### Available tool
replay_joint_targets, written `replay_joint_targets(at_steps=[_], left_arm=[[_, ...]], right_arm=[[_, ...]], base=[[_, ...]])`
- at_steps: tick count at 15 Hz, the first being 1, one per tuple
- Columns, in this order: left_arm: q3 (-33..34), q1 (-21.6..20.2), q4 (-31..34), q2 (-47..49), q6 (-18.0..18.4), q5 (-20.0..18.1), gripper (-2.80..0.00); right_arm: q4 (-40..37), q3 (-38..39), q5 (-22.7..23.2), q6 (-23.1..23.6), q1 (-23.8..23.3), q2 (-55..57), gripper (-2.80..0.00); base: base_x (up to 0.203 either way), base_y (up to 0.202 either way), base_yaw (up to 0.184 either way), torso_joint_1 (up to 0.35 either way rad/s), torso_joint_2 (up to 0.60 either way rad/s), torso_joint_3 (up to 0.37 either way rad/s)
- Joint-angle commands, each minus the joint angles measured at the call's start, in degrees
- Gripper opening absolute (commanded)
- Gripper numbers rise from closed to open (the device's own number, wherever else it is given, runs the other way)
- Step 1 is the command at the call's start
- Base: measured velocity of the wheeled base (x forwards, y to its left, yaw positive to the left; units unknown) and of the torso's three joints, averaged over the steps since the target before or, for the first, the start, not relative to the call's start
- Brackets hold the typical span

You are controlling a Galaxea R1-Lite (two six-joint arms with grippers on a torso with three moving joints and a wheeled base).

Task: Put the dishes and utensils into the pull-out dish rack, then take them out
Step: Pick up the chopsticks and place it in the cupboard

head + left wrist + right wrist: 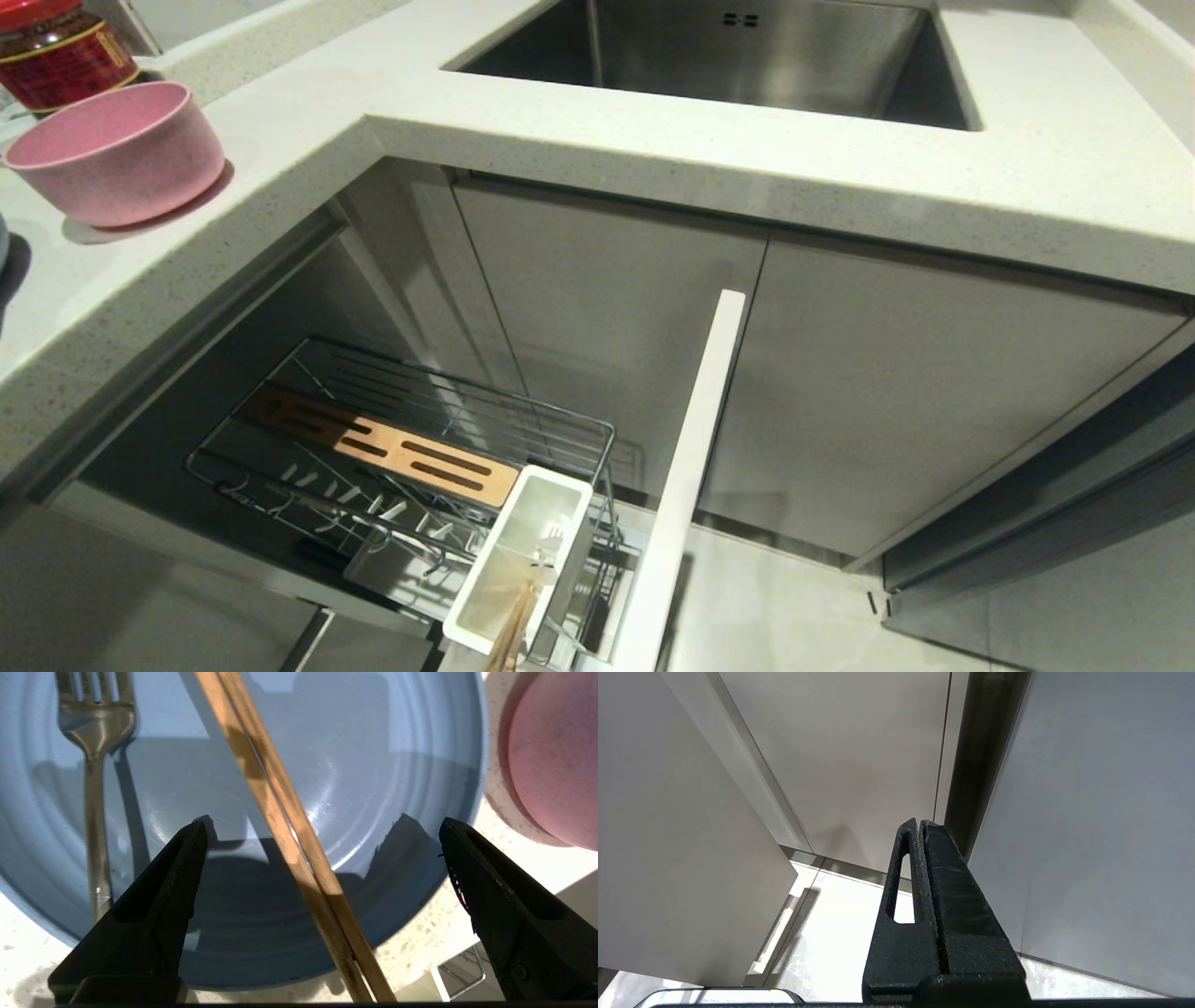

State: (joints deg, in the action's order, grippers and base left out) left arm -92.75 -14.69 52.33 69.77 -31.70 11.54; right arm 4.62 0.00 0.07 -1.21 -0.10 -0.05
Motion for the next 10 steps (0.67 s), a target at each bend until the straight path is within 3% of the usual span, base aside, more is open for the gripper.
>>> replay_joint_targets(at_steps=[1, 10], left_arm=[[0.0, -0.5, 0.3, 0.1, -0.2, 0.1, 0.00], [0.3, -1.4, 0.2, 0.5, -0.1, 0.1, 0.00]], right_arm=[[0.0, 1.5, 0.0, 0.0, 0.0, 0.0, -2.80], [0.0, 1.5, 0.0, 0.0, 0.0, 0.0, -2.80]], base=[[0.000, 0.000, 0.000, 0.000, 0.00, 0.000], [0.000, 0.000, 0.000, 0.000, 0.00, 0.000]])
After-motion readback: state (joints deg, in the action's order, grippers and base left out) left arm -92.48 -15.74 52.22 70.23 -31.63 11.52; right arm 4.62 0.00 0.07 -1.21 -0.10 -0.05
